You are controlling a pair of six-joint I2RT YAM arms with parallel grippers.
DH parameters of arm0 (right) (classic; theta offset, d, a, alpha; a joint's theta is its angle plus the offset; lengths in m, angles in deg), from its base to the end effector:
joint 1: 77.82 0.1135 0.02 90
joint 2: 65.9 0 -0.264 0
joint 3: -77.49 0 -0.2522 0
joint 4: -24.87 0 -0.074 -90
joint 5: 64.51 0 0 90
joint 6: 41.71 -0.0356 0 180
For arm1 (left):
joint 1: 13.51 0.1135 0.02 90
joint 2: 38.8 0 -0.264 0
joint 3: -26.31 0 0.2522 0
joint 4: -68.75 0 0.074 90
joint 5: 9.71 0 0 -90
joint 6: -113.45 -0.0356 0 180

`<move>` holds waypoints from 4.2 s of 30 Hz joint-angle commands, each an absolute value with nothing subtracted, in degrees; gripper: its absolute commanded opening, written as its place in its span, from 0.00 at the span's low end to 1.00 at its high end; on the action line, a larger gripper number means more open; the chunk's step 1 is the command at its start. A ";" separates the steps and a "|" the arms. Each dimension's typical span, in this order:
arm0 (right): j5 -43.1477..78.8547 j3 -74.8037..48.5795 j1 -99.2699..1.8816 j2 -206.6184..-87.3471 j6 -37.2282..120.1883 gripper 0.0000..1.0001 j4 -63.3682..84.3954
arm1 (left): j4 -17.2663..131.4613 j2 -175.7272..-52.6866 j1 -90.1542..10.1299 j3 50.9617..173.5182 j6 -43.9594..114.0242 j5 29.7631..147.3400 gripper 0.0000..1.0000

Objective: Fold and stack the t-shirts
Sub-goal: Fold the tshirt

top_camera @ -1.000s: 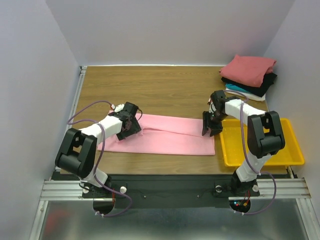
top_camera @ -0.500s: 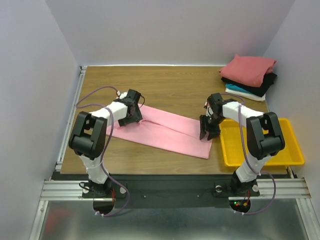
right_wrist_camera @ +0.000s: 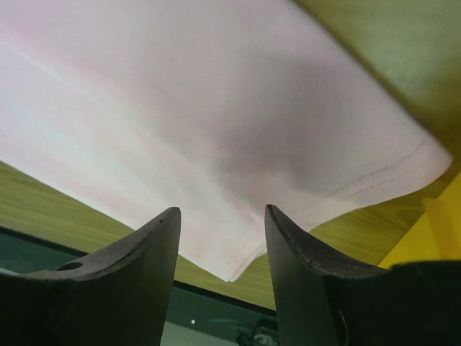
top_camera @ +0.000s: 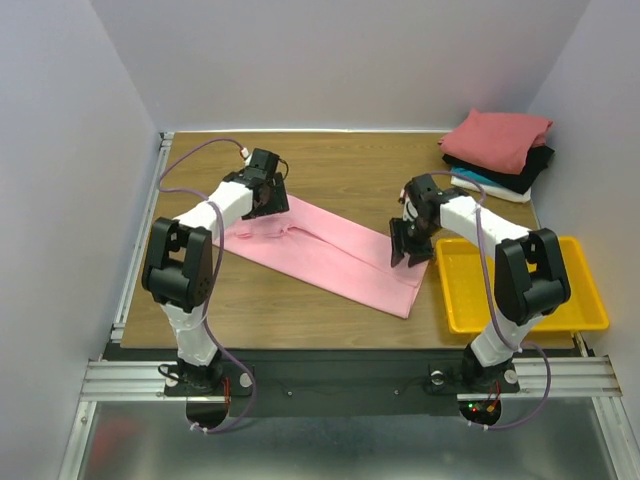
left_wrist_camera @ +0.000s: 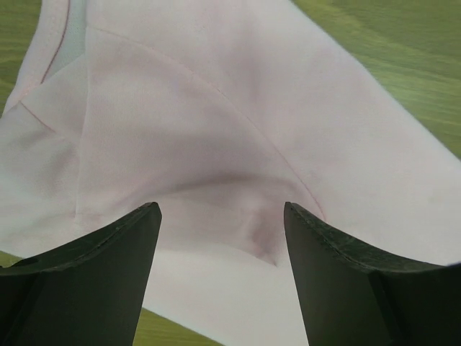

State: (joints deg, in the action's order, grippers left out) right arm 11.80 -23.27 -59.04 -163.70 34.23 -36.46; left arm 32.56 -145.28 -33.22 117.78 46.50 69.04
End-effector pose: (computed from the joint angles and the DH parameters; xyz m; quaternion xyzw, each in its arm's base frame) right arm 0.2945 0.1091 0.1879 -0.0512 0.9877 0.1386 0.0504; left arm 0.3852 -0.1306 0.2165 -0.0599 0.9373 -0.0344 0.3415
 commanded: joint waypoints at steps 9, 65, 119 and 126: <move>17.05 -12.98 -58.75 -167.76 35.55 0.58 -33.46 | 29.94 -136.80 -29.34 109.87 56.93 75.72 0.81; 17.75 -3.93 -41.87 -168.65 36.16 0.65 -39.16 | 23.62 -168.01 -32.76 159.78 41.82 72.82 0.81; -0.61 -1.48 -41.52 -180.07 41.00 0.65 -42.24 | 30.91 -183.29 -31.27 169.35 42.61 76.42 0.82; 5.45 -0.94 -41.35 -175.25 39.16 0.66 -42.86 | 35.04 -176.99 -31.27 171.03 41.21 74.32 0.85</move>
State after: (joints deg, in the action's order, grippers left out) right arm 2.51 -2.64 -41.70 -179.85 39.72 -41.21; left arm 31.40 -182.63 -31.62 167.62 42.96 75.54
